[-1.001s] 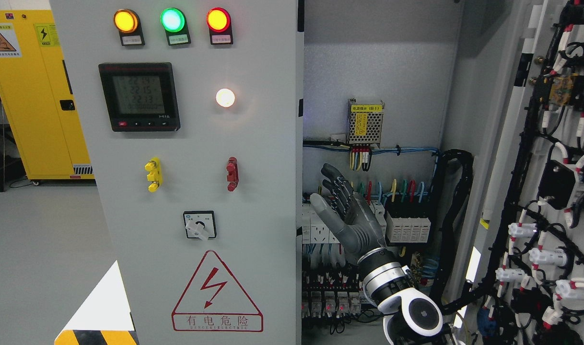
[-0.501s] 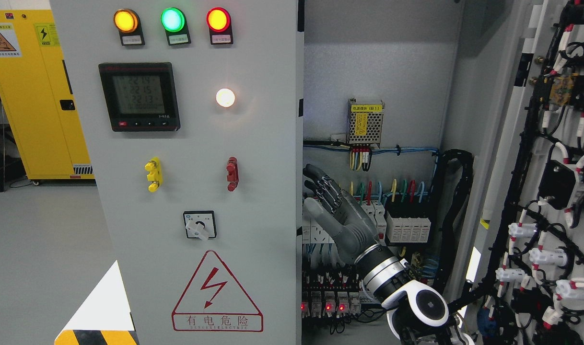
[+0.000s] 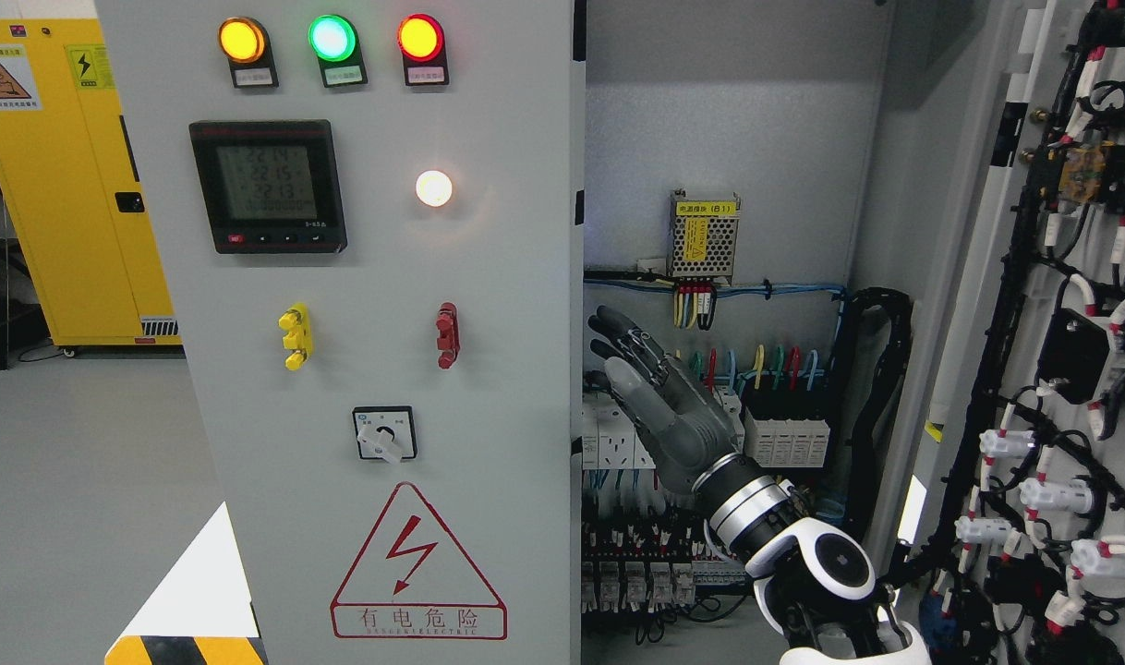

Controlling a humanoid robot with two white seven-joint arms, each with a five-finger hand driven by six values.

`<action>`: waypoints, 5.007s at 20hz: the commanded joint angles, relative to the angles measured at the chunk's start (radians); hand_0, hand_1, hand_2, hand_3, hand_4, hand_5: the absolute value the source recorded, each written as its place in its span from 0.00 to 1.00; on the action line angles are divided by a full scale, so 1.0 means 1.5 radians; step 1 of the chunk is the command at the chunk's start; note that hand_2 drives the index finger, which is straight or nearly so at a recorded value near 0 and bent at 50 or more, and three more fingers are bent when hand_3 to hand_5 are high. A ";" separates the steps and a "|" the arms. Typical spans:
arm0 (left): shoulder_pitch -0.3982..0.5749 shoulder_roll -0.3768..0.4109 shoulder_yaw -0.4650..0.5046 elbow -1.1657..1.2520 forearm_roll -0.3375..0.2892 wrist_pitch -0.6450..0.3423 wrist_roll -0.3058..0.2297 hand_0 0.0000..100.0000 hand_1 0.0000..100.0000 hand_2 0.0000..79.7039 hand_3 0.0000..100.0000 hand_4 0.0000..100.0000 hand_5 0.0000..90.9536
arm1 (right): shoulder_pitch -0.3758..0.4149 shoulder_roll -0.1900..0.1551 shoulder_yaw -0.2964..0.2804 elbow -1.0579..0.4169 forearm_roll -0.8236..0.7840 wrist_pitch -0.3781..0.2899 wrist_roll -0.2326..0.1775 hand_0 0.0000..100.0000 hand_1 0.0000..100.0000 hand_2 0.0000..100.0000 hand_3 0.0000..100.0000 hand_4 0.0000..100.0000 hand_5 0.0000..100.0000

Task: Open door with both hands
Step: 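Hook the right hand fingers behind the indicator-light door's inner edge, then swing the indicator-light door open toward the robot with the right hand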

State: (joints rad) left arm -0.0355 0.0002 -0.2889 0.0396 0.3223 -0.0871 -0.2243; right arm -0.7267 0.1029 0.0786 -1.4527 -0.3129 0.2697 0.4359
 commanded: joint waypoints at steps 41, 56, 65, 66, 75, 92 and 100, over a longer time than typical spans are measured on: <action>0.001 -0.016 -0.001 0.000 0.000 0.000 -0.001 0.12 0.56 0.00 0.00 0.00 0.00 | -0.057 0.003 -0.033 0.100 -0.062 0.031 0.149 0.00 0.50 0.04 0.00 0.00 0.00; 0.002 -0.018 0.000 0.000 0.000 0.000 0.000 0.12 0.56 0.00 0.00 0.00 0.00 | -0.065 0.006 -0.035 0.086 -0.062 0.059 0.188 0.00 0.50 0.04 0.00 0.00 0.00; 0.003 -0.030 0.000 0.000 0.001 0.000 -0.001 0.12 0.56 0.00 0.00 0.00 0.00 | -0.058 0.006 -0.043 0.063 -0.063 0.059 0.231 0.00 0.50 0.04 0.00 0.00 0.00; 0.003 -0.031 0.000 0.000 0.001 0.000 -0.001 0.12 0.56 0.00 0.00 0.00 0.00 | -0.058 0.007 -0.044 0.060 -0.063 0.059 0.231 0.00 0.50 0.04 0.00 0.00 0.00; 0.003 -0.036 0.000 0.000 0.001 0.000 0.000 0.12 0.56 0.00 0.00 0.00 0.00 | -0.002 0.006 -0.021 0.000 -0.086 0.059 0.244 0.00 0.50 0.04 0.00 0.00 0.00; 0.001 -0.038 0.000 -0.001 0.002 0.000 -0.001 0.12 0.56 0.00 0.00 0.00 0.00 | 0.102 0.013 0.331 -0.009 -0.078 0.037 0.224 0.00 0.50 0.04 0.00 0.00 0.00; -0.001 -0.038 0.000 -0.001 0.002 -0.001 -0.001 0.12 0.56 0.00 0.00 0.00 0.00 | 0.101 0.029 0.423 0.002 -0.089 0.003 0.080 0.00 0.50 0.04 0.00 0.00 0.00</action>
State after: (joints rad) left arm -0.0235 -0.0539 -0.2888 0.0390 0.3249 -0.0885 -0.2258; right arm -0.5826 0.1246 0.4710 -1.4540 -0.4389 0.3082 0.6371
